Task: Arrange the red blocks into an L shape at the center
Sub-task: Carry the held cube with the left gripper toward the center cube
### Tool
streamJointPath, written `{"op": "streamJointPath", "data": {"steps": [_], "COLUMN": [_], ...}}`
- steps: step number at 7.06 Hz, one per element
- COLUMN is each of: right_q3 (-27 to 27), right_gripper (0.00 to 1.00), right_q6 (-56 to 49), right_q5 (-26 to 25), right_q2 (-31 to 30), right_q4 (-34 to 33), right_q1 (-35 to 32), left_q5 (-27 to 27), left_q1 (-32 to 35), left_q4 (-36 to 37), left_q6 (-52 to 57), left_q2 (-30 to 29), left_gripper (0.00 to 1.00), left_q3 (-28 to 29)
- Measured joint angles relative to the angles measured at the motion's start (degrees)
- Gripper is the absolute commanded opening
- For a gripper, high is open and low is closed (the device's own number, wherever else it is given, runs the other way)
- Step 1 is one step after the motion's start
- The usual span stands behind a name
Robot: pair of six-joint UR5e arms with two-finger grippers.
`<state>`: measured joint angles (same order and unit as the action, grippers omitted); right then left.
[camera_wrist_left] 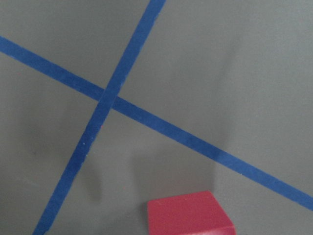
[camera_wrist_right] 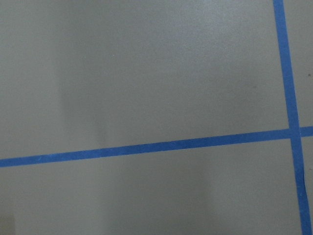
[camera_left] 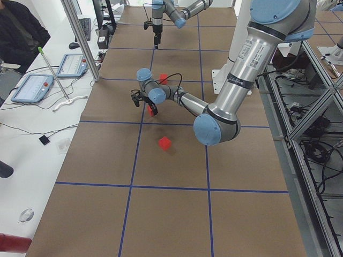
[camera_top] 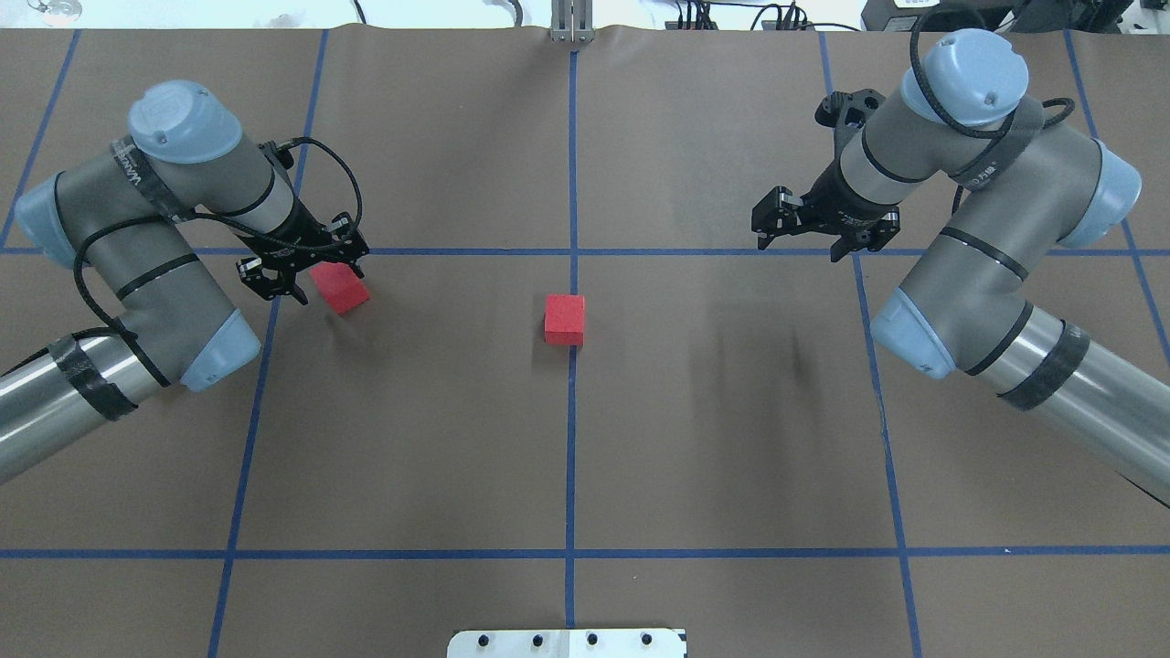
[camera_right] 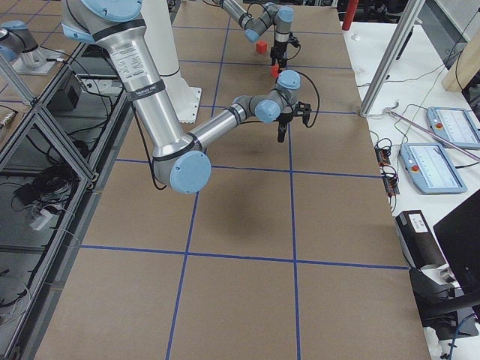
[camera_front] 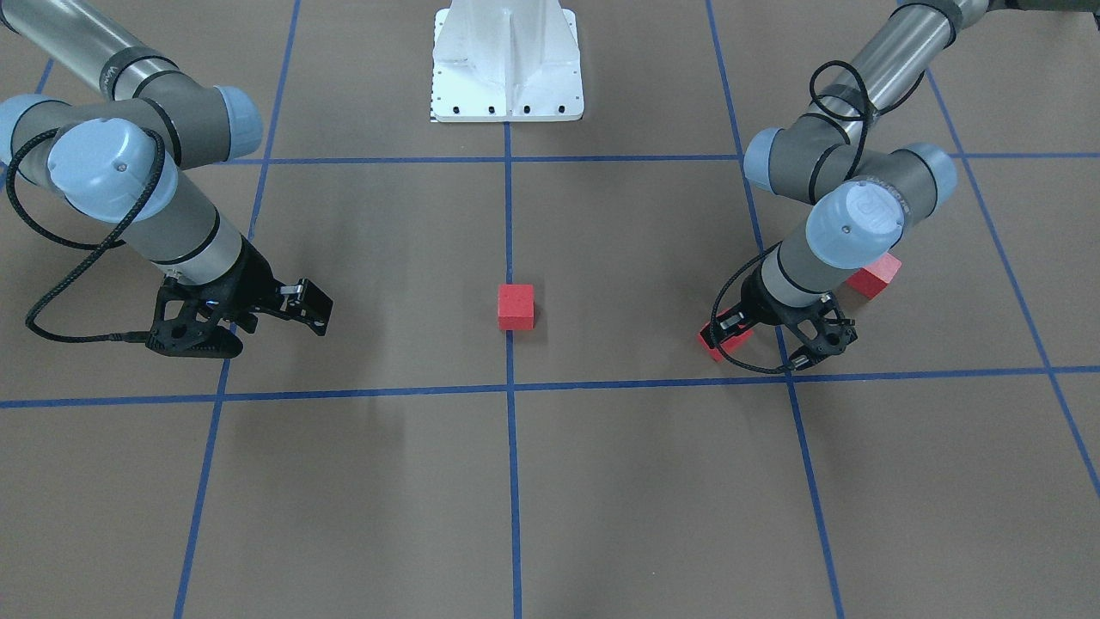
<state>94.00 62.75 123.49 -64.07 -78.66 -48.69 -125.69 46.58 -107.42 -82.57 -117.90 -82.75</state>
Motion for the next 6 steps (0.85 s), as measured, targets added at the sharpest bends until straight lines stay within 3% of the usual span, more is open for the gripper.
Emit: {"op": "streamJointPath", "data": {"steps": [1,2,4,6], "right_q3": [0.05,0.12,0.3,1.84], "right_gripper": [1.0,1.0,1.0,1.0], "right_q6": [0.0,0.05,0.14,-0.16], "right_q5": [0.0,0.0,0.0,0.14], "right_q2": [0.0,-0.01,-0.26,-2.39], "right_q4": [0.0,0.2,0.83,0.95], "right_q1": [-0.03,-0.09,-0.32,-1.95], "left_q5": [-0.02,-0.05,-0.04,0.33], "left_q1": [-0.17,-0.27,-0.43,-0.98], "left_q4": [0.06,0.09,0.28,1.41], "left_q6": [-0.16,-0.95,-3.0,-0.75], "left_q2": [-0.16,-0.5,-3.44,-10.34], "left_gripper": [0.06,0.0,0.0,0.0], "left_q3": [0.2,0.26,0.38,2.98]}}
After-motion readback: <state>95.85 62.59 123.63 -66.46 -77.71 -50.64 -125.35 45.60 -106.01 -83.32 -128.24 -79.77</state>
